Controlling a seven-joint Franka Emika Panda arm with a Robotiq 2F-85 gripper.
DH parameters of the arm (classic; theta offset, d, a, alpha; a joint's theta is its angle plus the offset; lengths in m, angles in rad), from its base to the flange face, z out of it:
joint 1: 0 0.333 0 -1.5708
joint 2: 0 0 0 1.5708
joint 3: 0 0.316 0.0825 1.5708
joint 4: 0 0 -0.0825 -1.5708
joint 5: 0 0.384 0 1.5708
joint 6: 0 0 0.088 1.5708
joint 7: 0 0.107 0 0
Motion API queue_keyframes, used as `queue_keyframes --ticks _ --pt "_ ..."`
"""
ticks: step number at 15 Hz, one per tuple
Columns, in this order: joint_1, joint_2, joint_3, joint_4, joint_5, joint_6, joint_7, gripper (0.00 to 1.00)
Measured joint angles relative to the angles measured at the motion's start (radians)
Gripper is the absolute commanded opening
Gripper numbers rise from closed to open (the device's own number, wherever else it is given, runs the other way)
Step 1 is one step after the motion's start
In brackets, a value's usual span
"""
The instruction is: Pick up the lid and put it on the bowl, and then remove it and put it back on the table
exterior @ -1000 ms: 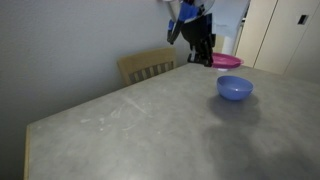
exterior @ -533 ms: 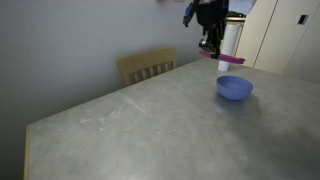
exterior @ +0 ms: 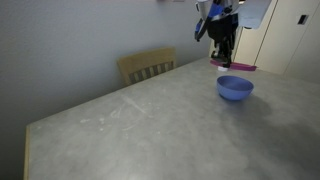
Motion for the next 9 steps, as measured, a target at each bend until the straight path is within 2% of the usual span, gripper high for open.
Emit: queue_keyframes --ticks 9 --pt "-0.003 0.008 -0.023 -0.070 -0.087 0.005 0.011 0.03"
